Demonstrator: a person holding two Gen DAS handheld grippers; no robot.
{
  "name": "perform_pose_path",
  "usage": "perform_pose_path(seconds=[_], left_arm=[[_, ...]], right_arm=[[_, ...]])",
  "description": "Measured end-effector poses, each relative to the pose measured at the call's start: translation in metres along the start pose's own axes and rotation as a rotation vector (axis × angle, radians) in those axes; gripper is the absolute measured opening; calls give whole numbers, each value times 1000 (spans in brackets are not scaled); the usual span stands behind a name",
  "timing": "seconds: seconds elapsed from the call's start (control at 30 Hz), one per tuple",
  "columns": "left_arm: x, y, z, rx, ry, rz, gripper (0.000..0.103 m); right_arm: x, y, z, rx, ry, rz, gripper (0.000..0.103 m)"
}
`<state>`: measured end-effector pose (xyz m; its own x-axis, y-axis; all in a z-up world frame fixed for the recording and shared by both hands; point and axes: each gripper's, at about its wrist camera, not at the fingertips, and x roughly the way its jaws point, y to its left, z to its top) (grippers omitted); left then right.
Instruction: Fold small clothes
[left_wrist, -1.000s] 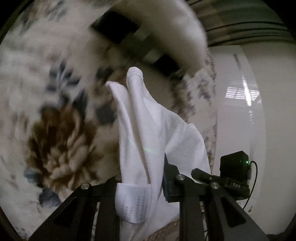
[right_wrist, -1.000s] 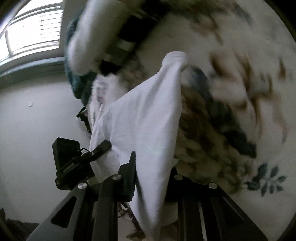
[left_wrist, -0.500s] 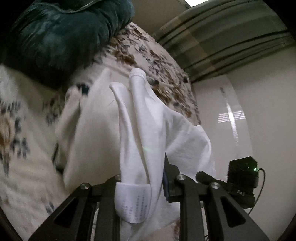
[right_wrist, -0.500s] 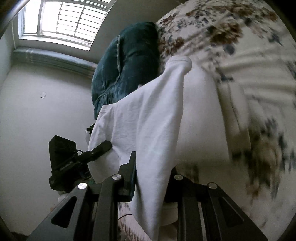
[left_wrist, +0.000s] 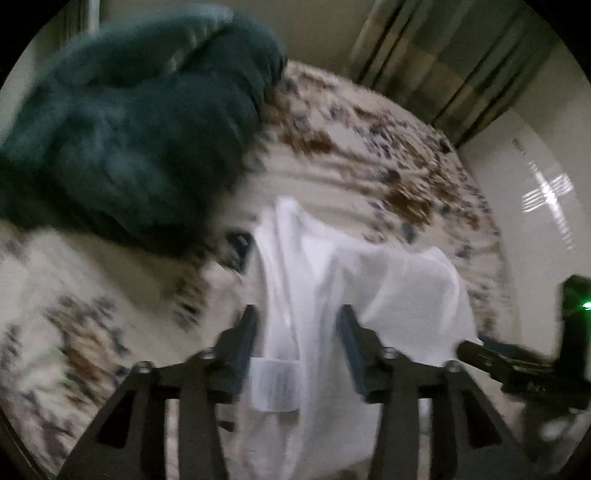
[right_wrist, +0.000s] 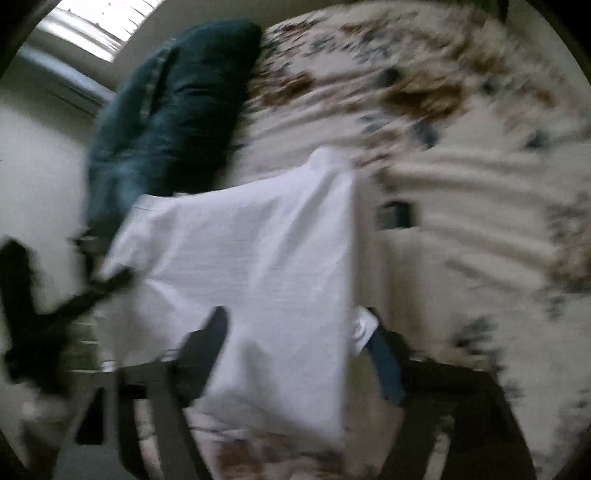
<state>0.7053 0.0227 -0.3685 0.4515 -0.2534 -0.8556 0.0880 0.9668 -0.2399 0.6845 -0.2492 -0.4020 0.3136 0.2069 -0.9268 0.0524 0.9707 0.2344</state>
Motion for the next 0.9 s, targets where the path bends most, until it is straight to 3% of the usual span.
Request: perform_pose_path(seconds=[0.03, 0.07, 0.1, 0.23, 0.47, 0.6, 0.9], left_arm=[[-2, -4, -2, 14, -14, 31, 95], [-1, -6, -3, 14, -9, 47, 103], [-2, -10, -7, 13, 4, 63, 103], [-13, -18, -26, -8, 25, 141, 103], [-82, -50, -67, 50, -34, 271, 103], [-138, -67, -88, 72, -88, 298, 103], [-269, -103, -132, 105, -194, 271, 103]], right_arm=[[-6, 3, -6, -18, -19, -68, 95], [-10, 6, -11, -32, -30, -119, 103], [-15, 11, -19, -54, -46, -193, 103], [-32, 20, -44, -82, -68, -275, 103], [-115, 33, -98, -33, -173, -322, 103], [-176, 48, -134, -47, -229, -345, 103], [-324, 83, -217, -57, -380, -354, 103]])
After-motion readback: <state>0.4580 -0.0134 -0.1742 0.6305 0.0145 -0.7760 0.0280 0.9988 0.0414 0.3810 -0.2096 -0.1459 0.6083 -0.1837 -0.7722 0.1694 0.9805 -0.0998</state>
